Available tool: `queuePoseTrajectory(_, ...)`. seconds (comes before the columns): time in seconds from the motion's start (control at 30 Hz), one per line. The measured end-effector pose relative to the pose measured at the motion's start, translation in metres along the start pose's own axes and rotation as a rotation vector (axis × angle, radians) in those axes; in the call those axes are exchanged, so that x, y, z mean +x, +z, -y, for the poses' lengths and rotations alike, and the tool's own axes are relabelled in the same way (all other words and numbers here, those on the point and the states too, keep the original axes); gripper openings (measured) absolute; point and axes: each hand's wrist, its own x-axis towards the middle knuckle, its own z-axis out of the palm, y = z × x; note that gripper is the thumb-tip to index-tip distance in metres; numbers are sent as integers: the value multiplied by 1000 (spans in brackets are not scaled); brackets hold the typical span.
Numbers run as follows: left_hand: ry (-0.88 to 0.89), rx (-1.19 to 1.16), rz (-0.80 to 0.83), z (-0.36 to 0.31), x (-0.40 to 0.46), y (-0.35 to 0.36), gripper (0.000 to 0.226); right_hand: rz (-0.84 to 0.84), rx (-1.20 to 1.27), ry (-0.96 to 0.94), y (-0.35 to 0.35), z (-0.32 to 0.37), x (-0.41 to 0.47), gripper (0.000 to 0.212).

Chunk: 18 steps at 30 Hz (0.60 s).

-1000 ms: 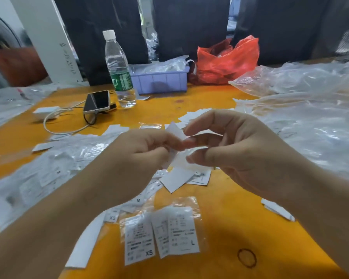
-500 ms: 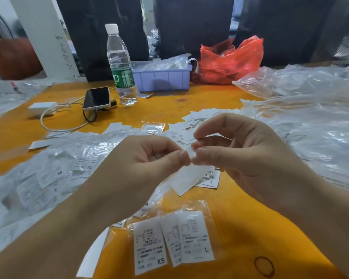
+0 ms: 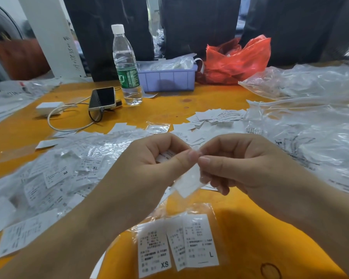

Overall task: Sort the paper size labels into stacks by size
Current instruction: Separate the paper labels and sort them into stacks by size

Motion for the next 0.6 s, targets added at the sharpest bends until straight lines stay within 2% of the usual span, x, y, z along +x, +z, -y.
queuePoseTrajectory(0.07,-2,-52,-7,0,0,1,17,-46,17,8,1,-2,2,21)
queuePoseTrajectory(0.17,-15,-129,6,-1,0,1,17,-117,121,40,2,-4,7,33)
queuePoseTrajectory(0.27,38,-133,73,-4,-3,4,17,-71,172,61,3,-6,9,45)
queuePoseTrajectory(0.37,75,-122,113,-7,-4,8,17,4,251,59,6,-6,8,32)
queuePoseTrajectory(0.43,83,-114,127,-6,-4,9,16,-12,329,81,5,-6,8,23)
queuePoseTrajectory(0.53,53,-124,119,-3,-4,9,15,-47,355,109,2,-6,9,25)
queuePoseTrajectory(0.6,35,-117,108,0,-4,9,13,-68,367,98,3,-5,9,17)
